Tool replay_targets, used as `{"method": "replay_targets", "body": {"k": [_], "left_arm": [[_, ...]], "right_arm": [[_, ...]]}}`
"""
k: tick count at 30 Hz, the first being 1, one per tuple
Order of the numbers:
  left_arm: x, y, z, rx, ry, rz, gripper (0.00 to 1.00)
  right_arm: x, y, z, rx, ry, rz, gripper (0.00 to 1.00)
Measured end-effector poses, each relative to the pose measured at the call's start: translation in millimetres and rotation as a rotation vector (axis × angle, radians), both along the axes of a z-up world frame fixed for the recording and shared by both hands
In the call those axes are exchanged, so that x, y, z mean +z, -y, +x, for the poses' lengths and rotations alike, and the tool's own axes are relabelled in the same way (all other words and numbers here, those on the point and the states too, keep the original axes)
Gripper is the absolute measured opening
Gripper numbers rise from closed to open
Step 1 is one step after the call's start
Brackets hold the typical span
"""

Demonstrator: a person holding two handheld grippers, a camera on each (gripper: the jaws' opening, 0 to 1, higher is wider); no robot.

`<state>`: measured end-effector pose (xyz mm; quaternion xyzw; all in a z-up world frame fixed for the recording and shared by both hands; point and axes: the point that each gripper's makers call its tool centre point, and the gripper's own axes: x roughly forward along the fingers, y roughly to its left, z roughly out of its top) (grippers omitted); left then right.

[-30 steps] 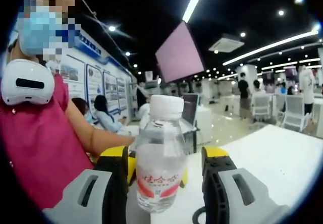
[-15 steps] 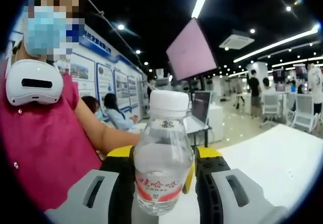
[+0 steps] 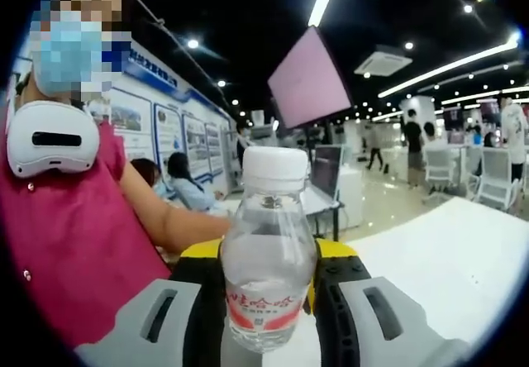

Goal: Arrange the tabletop items into an orderly group along one side of the table until the central work area is clear of visible clutter.

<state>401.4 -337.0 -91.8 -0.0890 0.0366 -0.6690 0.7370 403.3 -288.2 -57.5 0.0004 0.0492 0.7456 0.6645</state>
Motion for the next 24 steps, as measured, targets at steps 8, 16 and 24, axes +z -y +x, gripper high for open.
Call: {"method": "replay_targets", "body": {"k": [8, 16, 24], "left_arm": [[1.0, 0, 10.3, 0.048, -0.015, -0.012, 0.38], [-1.1, -4, 30.8, 0.201, 0.026, 0.054, 0.50], [-2.0, -2, 53.4, 0.449, 0.092, 0.163, 0.54]], "right_arm": [[0.9, 2, 8, -0.033, 0.018, 0.004, 0.38], [-3.1, 4, 24, -0.090, 0.018, -0.002, 0.38], [-1.8, 6, 55, -0.235, 0.015, 0.008, 0.38]]}}
